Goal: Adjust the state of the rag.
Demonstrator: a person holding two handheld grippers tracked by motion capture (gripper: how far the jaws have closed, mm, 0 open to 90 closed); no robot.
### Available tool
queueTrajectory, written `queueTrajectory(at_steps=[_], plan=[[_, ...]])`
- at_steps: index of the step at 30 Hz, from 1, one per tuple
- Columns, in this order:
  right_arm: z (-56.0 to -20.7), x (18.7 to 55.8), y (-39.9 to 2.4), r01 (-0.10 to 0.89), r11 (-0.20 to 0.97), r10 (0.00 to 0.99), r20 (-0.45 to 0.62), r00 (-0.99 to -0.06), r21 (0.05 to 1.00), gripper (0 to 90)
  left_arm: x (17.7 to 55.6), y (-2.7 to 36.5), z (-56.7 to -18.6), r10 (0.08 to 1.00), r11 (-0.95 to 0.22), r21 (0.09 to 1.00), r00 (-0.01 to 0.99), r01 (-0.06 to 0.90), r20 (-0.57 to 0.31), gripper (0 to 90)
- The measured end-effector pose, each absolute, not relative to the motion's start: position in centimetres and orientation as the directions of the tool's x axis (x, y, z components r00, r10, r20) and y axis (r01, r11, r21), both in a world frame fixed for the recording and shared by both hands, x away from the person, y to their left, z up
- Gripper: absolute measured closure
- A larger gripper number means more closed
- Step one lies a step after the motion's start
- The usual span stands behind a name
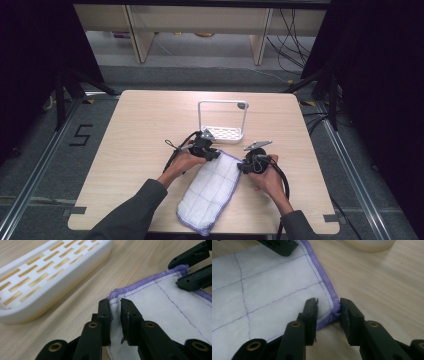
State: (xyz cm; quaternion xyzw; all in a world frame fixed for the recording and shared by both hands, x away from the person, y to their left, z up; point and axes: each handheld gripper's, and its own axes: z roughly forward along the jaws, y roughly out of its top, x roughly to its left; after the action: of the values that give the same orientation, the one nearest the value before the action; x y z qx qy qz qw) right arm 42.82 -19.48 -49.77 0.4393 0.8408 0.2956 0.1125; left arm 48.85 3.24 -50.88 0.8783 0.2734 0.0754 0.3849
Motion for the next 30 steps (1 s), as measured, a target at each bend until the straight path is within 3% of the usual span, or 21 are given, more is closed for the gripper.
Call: queueTrajectory(at_steps=[4, 6, 21, 30], plan=[[-50.1, 42.7, -19.3, 0.645, 0.441, 0.787, 0.077, -0.613, 0.624, 82.3, 48.6, 3.2, -50.8, 0.542, -0.556, 0.718, 0.837, 0.419, -0.069, 82.0], [-49.9, 42.6, -19.2, 0.643, 0.457, 0.778, 0.073, -0.624, 0.615, 84.1, 48.4, 3.3, -50.8, 0.554, -0.543, 0.724, 0.829, 0.426, -0.073, 82.9], [-46.2, 41.5, -17.7, 0.526, 0.437, 0.734, 0.048, -0.678, 0.730, 85.1, 45.2, 6.9, -46.7, 0.566, -0.436, 0.816, 0.821, 0.381, -0.081, 83.6], [-44.6, 41.6, -15.8, 0.489, 0.457, 0.700, 0.039, -0.713, 0.743, 85.1, 43.1, 9.7, -45.0, 0.578, -0.404, 0.847, 0.814, 0.346, -0.057, 83.0]])
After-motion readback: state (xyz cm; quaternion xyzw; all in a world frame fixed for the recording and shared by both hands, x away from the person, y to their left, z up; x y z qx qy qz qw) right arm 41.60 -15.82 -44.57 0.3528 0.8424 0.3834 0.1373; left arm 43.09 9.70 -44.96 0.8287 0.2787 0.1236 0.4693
